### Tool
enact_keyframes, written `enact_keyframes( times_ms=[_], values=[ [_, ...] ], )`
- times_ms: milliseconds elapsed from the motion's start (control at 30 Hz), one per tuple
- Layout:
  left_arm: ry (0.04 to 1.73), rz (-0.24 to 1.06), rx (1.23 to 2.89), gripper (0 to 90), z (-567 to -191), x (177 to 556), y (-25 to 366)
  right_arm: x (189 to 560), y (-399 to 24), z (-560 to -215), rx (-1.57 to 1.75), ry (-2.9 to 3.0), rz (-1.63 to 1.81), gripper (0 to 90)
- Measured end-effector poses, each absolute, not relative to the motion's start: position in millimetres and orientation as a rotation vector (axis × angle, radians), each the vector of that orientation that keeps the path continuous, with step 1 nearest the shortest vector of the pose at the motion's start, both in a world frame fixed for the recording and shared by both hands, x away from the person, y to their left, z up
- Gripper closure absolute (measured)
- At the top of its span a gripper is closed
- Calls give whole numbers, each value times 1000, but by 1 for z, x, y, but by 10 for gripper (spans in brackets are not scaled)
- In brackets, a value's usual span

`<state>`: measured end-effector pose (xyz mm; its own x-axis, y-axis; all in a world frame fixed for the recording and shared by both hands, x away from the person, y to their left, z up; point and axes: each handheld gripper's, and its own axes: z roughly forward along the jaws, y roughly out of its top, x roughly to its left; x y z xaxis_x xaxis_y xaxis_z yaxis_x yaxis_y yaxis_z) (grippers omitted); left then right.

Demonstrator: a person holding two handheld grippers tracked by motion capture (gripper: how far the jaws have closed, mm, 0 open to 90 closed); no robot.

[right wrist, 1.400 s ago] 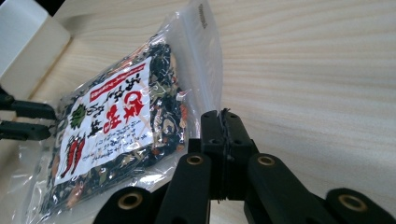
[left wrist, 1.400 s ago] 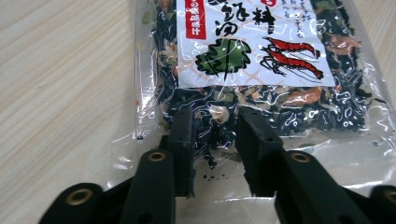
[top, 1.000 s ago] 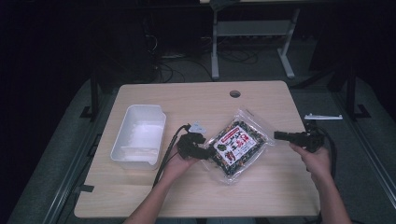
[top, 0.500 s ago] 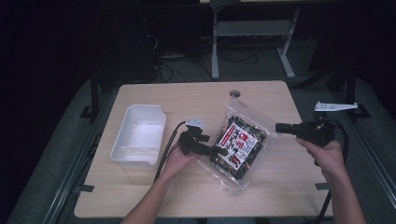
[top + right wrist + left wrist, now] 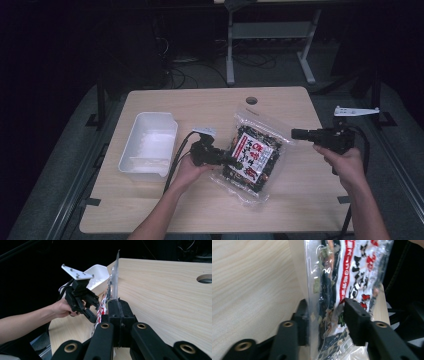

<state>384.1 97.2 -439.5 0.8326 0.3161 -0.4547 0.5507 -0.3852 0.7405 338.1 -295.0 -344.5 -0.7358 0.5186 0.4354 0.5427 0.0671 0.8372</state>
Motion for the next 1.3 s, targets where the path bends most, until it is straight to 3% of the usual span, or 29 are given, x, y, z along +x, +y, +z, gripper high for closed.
enact_keyframes(
  times_ms=[67, 300, 367, 400, 433, 467, 500, 700, 867, 967, 1133, 1300],
  values=[
    [617, -259, 2016, 674, -438, 382, 97, 340, -296, -347, -1169, -2282, -1810, 898],
    [586, -228, 2023, 701, -435, 377, 97, 343, -303, -357, -1235, -2280, -1803, 883],
    [582, -218, 2017, 704, -433, 375, 96, 344, -307, -361, -1251, -2271, -1805, 791],
    [580, -213, 2017, 705, -433, 375, 96, 346, -309, -367, -1274, -2246, -1789, 667],
    [582, -214, 2016, 705, -433, 375, 96, 346, -309, -367, -1274, -2246, -1789, 667],
    [585, -214, 2017, 705, -433, 375, 96, 348, -309, -375, -1323, -2230, -1765, 528],
    [585, -215, 2016, 705, -433, 375, 96, 348, -309, -377, -1345, -2235, -1752, 481],
    [580, -210, 2016, 705, -432, 374, 96, 350, -299, -403, -1306, -2147, -1732, 389],
    [574, -213, 2012, 705, -431, 373, 96, 352, -282, -417, -1245, -2141, -1680, 392],
    [577, -219, 1999, 706, -432, 373, 98, 353, -272, -421, -1198, -2138, -1665, 443],
    [581, -220, 1979, 705, -434, 371, 105, 353, -256, -419, -1112, -2118, -1705, 676],
    [595, -194, 1995, 601, -433, 368, 108, 348, -252, -412, -1048, -2070, -1738, 744]
  ],
)
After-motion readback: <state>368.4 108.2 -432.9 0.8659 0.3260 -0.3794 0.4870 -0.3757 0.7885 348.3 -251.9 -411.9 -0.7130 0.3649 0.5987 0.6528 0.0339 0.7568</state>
